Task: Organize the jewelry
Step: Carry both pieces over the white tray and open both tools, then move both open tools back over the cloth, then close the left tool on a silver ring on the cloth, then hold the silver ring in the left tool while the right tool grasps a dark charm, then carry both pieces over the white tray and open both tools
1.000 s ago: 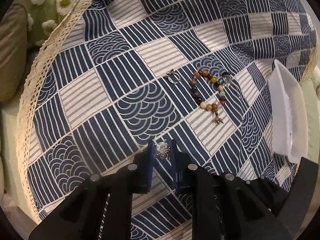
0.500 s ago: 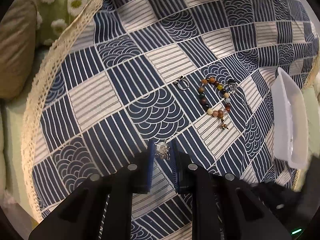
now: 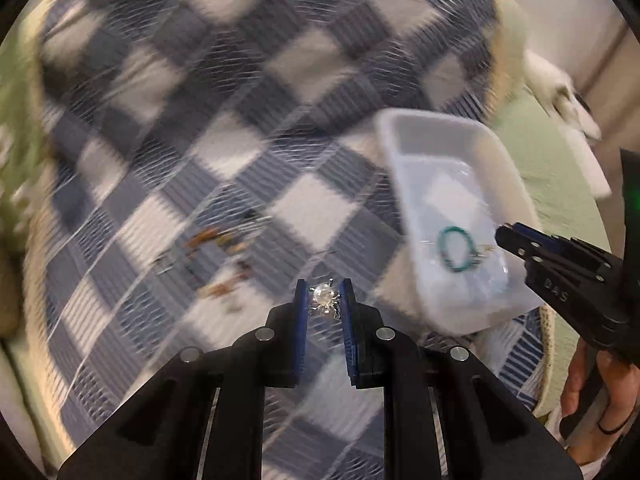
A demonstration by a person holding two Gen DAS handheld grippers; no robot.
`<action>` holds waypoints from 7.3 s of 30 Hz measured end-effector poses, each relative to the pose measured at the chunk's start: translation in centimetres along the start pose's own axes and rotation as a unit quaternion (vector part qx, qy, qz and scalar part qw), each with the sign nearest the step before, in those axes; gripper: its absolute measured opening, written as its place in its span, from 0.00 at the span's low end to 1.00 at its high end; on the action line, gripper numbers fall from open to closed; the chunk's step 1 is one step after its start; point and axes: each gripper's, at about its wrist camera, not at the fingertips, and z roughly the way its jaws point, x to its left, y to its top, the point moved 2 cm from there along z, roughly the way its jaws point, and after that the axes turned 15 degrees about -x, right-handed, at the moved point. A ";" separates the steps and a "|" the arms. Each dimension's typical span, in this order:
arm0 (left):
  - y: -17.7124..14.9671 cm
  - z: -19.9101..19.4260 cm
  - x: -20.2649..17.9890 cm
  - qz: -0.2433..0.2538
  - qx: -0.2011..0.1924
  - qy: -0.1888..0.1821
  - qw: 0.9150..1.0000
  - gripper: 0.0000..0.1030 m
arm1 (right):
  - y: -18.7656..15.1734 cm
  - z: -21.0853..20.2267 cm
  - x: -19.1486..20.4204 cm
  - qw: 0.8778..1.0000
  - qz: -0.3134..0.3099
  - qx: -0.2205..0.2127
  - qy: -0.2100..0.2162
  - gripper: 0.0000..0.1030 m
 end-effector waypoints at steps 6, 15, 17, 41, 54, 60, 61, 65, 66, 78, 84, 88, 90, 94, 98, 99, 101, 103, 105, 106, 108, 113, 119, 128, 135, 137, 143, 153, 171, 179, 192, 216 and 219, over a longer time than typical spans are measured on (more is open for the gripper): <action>0.2 5.8 -7.6 0.048 0.030 -0.020 0.998 0.15 | -1.2 2.4 -3.9 0.999 0.040 0.027 -0.012 0.22; -0.3 12.1 -12.2 0.068 0.063 -0.024 0.995 0.15 | -2.2 5.0 -5.2 0.996 0.044 0.056 -0.049 0.22; -0.3 13.1 -12.5 0.073 0.068 -0.018 0.995 0.15 | -2.3 5.2 -5.8 0.995 0.059 0.060 -0.050 0.21; 0.2 14.2 -10.3 0.038 0.067 -0.029 0.997 0.32 | -2.5 5.2 -7.4 0.993 0.092 0.072 -0.032 0.22; 2.7 10.4 -8.1 0.019 0.037 -0.052 0.998 0.36 | -1.9 4.9 -6.8 0.993 0.095 0.067 -0.032 0.34; 2.0 2.9 -5.3 0.051 -0.003 -0.034 0.998 0.57 | -0.7 2.0 -4.3 0.996 0.089 0.028 0.008 0.49; 1.6 1.8 -3.9 0.051 -0.008 -0.024 0.998 0.62 | -0.5 1.3 -3.4 0.996 0.083 0.018 0.016 0.54; -0.8 -1.6 2.3 0.015 -0.010 0.018 1.000 0.62 | -0.4 -0.7 0.3 0.997 0.059 -0.009 0.045 0.64; -1.3 -1.9 3.9 0.005 -0.009 0.026 1.000 0.62 | -0.4 -0.9 0.8 0.997 0.059 -0.012 0.052 0.68; -11.0 -0.1 11.0 -0.038 0.075 0.086 0.993 0.63 | -3.1 -1.1 10.0 0.996 -0.002 0.011 0.088 0.71; -12.1 1.1 10.9 -0.043 0.094 0.089 0.991 0.60 | -4.8 -1.1 13.4 0.993 -0.039 0.024 0.105 0.71; -12.8 2.4 10.6 -0.050 0.113 0.083 0.989 0.55 | -5.3 -0.7 13.9 0.993 -0.045 0.030 0.105 0.71; -13.0 2.8 10.4 -0.045 0.116 0.091 0.988 0.52 | -5.3 -0.7 13.7 0.993 -0.044 0.031 0.104 0.71; -13.5 3.2 9.9 -0.031 0.119 0.104 0.987 0.44 | -5.2 -0.4 12.9 0.994 -0.030 0.031 0.104 0.71; -13.6 3.3 9.4 -0.023 0.117 0.110 0.987 0.31 | -5.0 -0.2 12.4 0.994 -0.020 0.032 0.102 0.71; -13.6 3.3 9.4 -0.021 0.115 0.114 0.987 0.28 | -5.1 0.0 12.2 0.994 -0.017 0.033 0.101 0.71; -13.6 3.3 9.4 -0.023 0.113 0.117 0.986 0.18 | -5.1 0.2 12.0 0.994 -0.013 0.035 0.101 0.71; -13.6 3.2 9.7 -0.030 0.113 0.114 0.987 0.17 | -5.1 0.4 11.9 0.994 -0.009 0.035 0.099 0.71; -13.4 3.1 10.1 -0.035 0.112 0.110 0.987 0.17 | -5.2 0.7 11.9 0.994 -0.007 0.037 0.100 0.71; -13.1 2.9 10.2 -0.037 0.110 0.108 0.987 0.16 | -5.2 0.7 11.9 0.994 -0.007 0.036 0.100 0.71; -12.7 2.4 10.4 -0.044 0.102 0.106 0.988 0.16 | -5.1 0.8 11.9 0.994 -0.004 0.035 0.099 0.71; -10.5 0.0 11.4 -0.054 0.073 0.101 0.991 0.11 | -3.6 1.6 12.3 0.994 0.012 0.023 0.109 0.71; -7.8 -0.3 12.9 -0.056 0.058 0.095 0.992 0.10 | -1.2 5.1 14.8 0.994 0.020 0.030 0.105 0.71; -6.2 -0.2 15.3 -0.083 0.041 0.085 0.992 0.10 | -0.3 11.3 21.3 0.993 0.016 0.041 0.109 0.71; -6.0 -0.3 16.0 -0.097 0.038 0.079 0.991 0.10 | -0.2 14.2 22.2 0.996 -0.005 0.045 0.080 0.58; -6.2 -0.2 16.7 -0.104 0.041 0.087 0.990 0.10 | -0.4 15.0 22.2 0.995 -0.003 0.053 0.082 0.53; -6.2 -0.2 17.9 -0.122 0.040 0.095 0.987 0.10 | -0.8 15.6 22.6 0.997 -0.028 0.041 0.066 0.34; -6.3 0.5 20.2 -0.147 0.049 0.122 0.980 0.10 | -0.8 15.2 21.3 0.997 -0.016 0.044 0.068 0.15; -7.6 4.4 21.1 -0.136 0.077 0.153 0.976 0.38 | 1.4 6.2 18.2 0.993 0.010 0.000 0.115 0.15; -8.1 5.5 20.8 -0.138 0.090 0.143 0.976 0.20 | 2.6 2.8 17.1 0.991 0.016 -0.025 0.134 0.15; -4.3 -0.4 14.1 -0.106 0.015 0.073 0.992 0.20 | 3.9 -0.9 8.0 0.993 0.051 -0.043 0.102 0.15; 3.9 16.0 -11.4 0.054 0.049 -0.049 0.996 0.20 | -0.7 5.4 -8.9 0.983 0.169 0.051 0.042 0.15; 3.8 17.2 -11.6 0.056 0.053 -0.042 0.996 0.20 | -1.4 6.5 -9.0 0.983 0.165 0.069 0.034 0.15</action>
